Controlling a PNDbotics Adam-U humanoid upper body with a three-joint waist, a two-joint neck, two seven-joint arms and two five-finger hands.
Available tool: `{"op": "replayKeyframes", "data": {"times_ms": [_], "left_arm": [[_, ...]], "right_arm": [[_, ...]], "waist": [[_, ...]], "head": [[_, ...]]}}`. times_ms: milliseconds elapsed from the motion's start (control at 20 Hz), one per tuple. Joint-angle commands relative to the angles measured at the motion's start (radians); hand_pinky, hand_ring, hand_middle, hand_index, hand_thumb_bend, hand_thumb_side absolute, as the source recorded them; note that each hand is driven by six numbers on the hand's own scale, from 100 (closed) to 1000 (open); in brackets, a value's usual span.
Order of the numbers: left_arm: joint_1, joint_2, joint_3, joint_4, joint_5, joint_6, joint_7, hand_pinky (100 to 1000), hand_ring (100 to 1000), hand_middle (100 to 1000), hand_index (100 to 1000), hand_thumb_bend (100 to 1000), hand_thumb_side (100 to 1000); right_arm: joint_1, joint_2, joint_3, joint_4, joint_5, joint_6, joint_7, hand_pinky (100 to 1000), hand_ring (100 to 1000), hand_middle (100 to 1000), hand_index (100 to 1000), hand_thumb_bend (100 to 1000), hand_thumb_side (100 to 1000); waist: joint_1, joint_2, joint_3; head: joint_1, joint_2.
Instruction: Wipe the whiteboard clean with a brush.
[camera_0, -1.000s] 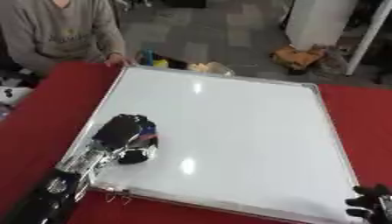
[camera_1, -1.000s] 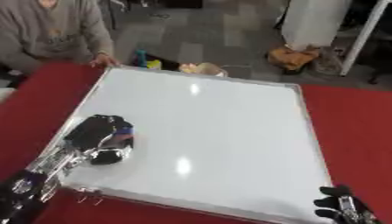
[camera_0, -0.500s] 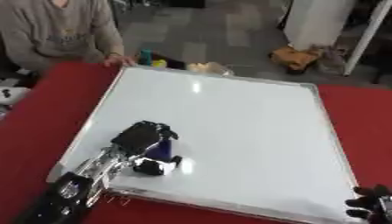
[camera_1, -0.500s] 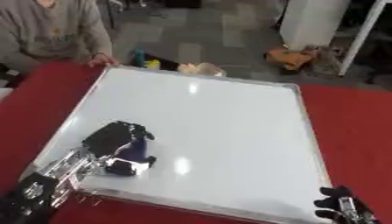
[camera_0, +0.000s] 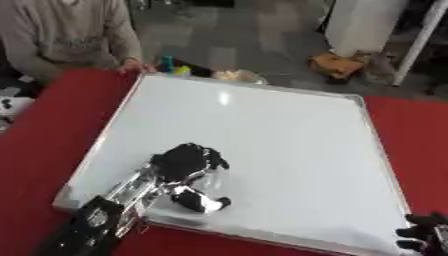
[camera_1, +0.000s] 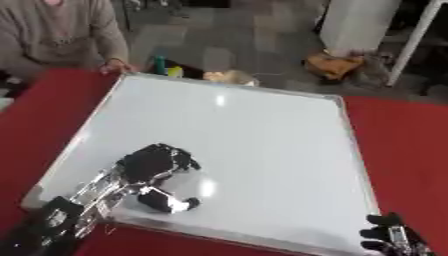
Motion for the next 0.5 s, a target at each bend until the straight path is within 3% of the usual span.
{"op": "replayKeyframes", "data": {"times_ms": [50,500], "left_arm": [[-0.039,-0.012,-0.022,-0.023,0.014,-0.018,-0.019,576,518,563,801,462,707],[-0.089,-0.073,-0.049,-0.027,0.061,-0.037,-0.065,580,514,567,809,435,719]], "right_arm": [[-0.005,-0.011,0.000,-0.016,-0.002,0.000,0.004,599,633,478,682,100,879],[-0.006,-0.010,0.002,-0.016,-0.003,0.001,0.006,599,633,478,682,100,879]], "waist": [[0.001,-0.008,-0.003],[-0.001,-0.008,-0.008]], "head": [[0.003,-0.002],[-0.023,0.000]]}}
